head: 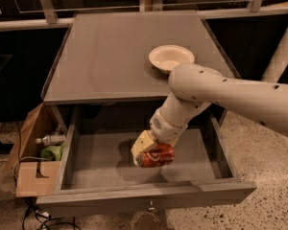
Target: Place coke can into top drawer
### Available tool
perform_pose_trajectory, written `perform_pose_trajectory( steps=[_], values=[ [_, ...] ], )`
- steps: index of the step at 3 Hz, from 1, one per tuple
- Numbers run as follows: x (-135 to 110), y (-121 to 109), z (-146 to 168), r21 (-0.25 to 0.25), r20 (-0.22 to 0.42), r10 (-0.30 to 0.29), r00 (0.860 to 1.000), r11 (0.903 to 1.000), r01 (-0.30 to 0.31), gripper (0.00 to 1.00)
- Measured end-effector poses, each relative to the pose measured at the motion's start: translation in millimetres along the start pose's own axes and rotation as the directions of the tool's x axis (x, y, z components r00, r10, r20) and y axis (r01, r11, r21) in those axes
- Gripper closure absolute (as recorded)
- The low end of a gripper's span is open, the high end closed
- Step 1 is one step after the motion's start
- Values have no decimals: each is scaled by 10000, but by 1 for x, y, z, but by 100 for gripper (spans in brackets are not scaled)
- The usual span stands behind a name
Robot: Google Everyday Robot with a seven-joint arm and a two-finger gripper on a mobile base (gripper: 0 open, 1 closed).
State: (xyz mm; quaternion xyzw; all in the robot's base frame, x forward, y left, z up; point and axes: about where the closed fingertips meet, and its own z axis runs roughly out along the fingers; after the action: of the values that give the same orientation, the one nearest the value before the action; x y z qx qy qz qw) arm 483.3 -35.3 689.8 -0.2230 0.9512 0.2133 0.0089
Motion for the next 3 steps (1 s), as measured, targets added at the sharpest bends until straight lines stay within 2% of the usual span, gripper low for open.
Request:
perform_pose_trajectory(
  steps=[1, 3],
  values=[
    [3, 4, 17, -263, -209, 306, 9993, 9992, -311, 100],
    [6, 3, 31, -536, -374, 618, 9974, 9965, -638, 100]
  ],
)
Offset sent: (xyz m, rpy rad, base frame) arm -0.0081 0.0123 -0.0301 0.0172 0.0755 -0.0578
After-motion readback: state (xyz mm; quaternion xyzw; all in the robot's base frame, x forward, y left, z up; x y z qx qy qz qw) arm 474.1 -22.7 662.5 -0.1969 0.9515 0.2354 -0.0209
